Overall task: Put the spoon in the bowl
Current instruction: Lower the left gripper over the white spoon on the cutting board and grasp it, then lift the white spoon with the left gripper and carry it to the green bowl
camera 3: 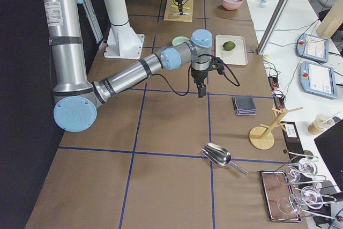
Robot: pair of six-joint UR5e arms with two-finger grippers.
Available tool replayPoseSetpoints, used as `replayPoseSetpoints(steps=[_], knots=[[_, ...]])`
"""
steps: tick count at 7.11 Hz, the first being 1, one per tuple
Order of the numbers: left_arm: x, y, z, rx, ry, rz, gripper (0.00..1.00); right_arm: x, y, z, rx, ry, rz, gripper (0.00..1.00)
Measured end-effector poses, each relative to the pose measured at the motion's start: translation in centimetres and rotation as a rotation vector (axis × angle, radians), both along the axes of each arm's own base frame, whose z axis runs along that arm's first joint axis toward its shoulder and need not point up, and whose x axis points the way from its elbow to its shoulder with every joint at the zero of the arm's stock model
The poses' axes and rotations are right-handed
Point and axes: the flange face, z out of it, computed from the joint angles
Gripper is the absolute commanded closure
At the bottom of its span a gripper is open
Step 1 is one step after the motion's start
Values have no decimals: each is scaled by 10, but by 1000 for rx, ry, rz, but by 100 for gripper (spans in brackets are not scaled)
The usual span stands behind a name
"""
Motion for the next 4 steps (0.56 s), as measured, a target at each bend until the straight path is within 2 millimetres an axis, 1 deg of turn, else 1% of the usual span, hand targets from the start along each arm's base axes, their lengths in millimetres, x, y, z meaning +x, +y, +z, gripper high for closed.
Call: replayPoseSetpoints(steps=[1,2,3,4], knots=[[-2,2,-5,-13,12,14,100,0,0,0,0,0,0,0],[-6,4,-15,-23,18,21,100,0,0,0,0,0,0,0],[-10,7,-35,-34,14,26,100,1,0,1,-2,0,1,0],[-10,8,-69,-44,14,33,100,5,1,3,-6,0,4,0]])
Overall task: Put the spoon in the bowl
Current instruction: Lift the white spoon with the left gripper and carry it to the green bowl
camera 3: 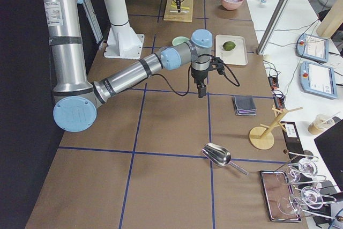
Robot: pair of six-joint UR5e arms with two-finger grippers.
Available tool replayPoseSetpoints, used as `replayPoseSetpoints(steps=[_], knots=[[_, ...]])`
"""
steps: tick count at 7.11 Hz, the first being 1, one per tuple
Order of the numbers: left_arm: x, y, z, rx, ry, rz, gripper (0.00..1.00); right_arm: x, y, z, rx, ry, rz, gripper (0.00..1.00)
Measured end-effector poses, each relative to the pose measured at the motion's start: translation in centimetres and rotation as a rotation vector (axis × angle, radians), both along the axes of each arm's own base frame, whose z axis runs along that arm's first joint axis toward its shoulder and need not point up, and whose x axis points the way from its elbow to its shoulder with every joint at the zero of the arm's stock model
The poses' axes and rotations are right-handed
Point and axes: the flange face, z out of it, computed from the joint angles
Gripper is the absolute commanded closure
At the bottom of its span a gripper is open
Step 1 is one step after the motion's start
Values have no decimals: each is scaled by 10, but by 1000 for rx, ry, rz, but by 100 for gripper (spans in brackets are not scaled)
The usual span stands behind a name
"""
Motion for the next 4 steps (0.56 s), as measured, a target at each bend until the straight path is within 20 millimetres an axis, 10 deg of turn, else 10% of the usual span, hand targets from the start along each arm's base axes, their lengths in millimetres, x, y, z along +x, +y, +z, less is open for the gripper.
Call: replayPoseSetpoints(steps=[4], knots=[[67,-9,-179,-112,40,-34,100,20,10,21,-38,-9,11,0]])
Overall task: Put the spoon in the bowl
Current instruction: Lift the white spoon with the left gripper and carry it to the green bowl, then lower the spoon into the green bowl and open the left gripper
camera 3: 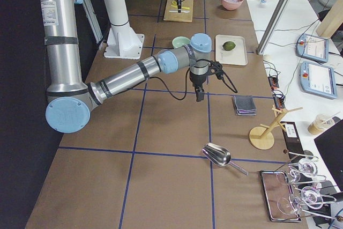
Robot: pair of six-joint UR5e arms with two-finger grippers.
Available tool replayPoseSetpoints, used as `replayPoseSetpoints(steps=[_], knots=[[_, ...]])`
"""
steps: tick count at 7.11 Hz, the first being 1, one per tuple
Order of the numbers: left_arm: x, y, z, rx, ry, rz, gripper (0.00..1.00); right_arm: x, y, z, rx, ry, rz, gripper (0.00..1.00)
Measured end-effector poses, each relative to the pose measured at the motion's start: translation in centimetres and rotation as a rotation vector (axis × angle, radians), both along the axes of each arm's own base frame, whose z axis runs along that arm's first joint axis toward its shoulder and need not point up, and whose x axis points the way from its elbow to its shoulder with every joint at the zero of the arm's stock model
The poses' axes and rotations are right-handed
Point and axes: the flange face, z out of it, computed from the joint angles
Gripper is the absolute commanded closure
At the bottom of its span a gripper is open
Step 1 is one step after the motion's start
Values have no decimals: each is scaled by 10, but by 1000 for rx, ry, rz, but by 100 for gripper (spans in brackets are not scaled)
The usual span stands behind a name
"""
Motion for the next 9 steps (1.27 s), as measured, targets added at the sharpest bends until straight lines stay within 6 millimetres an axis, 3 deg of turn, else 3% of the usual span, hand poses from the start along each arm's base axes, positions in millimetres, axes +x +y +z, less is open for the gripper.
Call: replayPoseSetpoints(steps=[2,3,4,6,7,8,9], knots=[[79,2,-63,-42,27,18,100,14,8,15,-16,-17,-9,0],[108,4,-84,-45,33,36,99,22,10,22,-18,-23,-11,0],[126,6,-93,-42,41,49,99,27,10,26,-20,-25,-11,0],[153,1,-88,-40,39,58,95,30,9,29,-21,-26,-11,0],[160,-3,-84,-39,38,58,87,30,9,29,-21,-26,-11,0],[164,-4,-84,-37,40,58,29,30,9,28,-20,-26,-11,0],[165,-4,-85,-37,42,58,0,30,9,28,-19,-26,-11,0]])
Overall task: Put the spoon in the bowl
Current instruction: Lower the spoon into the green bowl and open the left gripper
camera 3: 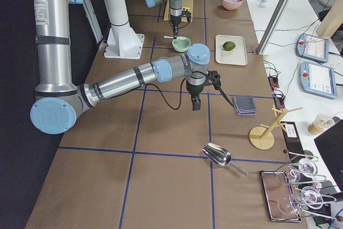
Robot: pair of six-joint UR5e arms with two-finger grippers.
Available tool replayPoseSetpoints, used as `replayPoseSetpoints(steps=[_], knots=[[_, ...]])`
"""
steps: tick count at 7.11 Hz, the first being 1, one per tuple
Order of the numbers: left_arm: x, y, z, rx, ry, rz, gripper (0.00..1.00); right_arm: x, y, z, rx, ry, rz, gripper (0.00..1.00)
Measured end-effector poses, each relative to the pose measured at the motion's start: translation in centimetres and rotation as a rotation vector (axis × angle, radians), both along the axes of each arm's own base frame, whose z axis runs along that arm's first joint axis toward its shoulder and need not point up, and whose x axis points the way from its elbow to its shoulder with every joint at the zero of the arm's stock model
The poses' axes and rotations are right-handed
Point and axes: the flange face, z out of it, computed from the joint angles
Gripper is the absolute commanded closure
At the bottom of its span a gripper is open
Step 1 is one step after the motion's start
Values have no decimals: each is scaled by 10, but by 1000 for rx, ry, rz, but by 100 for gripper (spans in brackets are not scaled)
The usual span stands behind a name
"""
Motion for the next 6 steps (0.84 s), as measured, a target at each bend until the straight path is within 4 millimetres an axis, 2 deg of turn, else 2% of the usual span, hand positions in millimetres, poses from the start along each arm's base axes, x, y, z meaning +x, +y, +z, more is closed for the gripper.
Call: replayPoseSetpoints(steps=[4,5,6], knots=[[-4,-3,-5,6,5,-7,0,0,-1,1,-3,-2,-1,0],[-10,-10,-3,10,0,-12,0,0,-2,6,-7,0,-5,0],[-26,-20,1,23,-17,-13,0,2,-3,18,-8,-5,-13,0]])
